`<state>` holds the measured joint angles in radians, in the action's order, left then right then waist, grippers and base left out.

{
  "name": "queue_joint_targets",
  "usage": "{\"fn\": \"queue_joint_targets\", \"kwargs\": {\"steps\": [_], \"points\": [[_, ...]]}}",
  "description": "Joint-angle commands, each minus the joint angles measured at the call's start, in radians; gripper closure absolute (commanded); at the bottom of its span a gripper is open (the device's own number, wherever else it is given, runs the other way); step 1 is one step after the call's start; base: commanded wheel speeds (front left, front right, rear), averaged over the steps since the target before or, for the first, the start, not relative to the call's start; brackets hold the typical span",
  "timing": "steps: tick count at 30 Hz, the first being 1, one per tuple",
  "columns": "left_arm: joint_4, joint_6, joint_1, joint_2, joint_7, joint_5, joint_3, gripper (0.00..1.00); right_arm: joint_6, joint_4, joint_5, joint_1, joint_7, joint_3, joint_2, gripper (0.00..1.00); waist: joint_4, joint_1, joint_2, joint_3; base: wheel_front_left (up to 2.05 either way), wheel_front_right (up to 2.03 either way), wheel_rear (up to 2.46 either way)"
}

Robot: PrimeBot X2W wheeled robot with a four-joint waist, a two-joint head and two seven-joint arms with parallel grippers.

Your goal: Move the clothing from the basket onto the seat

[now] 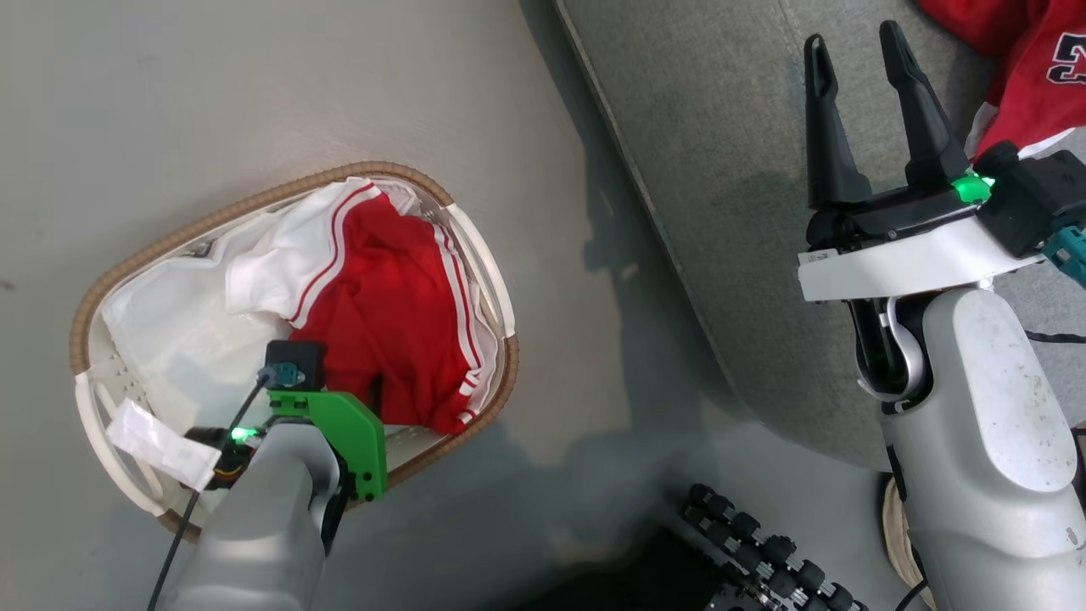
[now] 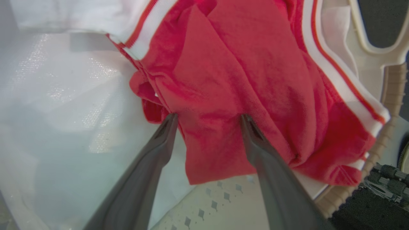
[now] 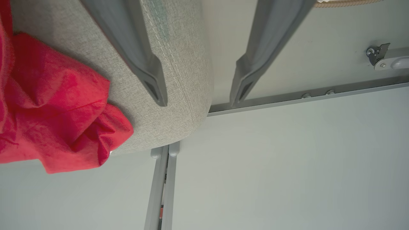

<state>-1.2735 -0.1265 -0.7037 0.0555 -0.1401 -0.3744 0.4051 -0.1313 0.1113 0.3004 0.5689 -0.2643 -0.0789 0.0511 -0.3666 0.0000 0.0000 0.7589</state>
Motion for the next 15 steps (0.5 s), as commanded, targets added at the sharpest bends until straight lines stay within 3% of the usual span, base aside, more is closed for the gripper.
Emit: {"fn": "queue_joint_targets", "kwargs": {"steps": [1,15], "points": [[-0.004,-0.003,-0.026,0.013,0.004,-0.011,-0.002,0.00,0.001,-0.008,0.002,0.015,0.000,0.000,0.001,0.00,-0.011,0.0000,0.0000,0.027,0.00,0.00,0.00],[0.005,-0.005,-0.084,0.006,0.046,-0.090,-0.006,0.00,0.001,-0.046,0.004,0.051,0.000,-0.010,0.001,0.00,-0.004,0.0000,0.0000,0.092,0.00,0.00,0.00]]}}
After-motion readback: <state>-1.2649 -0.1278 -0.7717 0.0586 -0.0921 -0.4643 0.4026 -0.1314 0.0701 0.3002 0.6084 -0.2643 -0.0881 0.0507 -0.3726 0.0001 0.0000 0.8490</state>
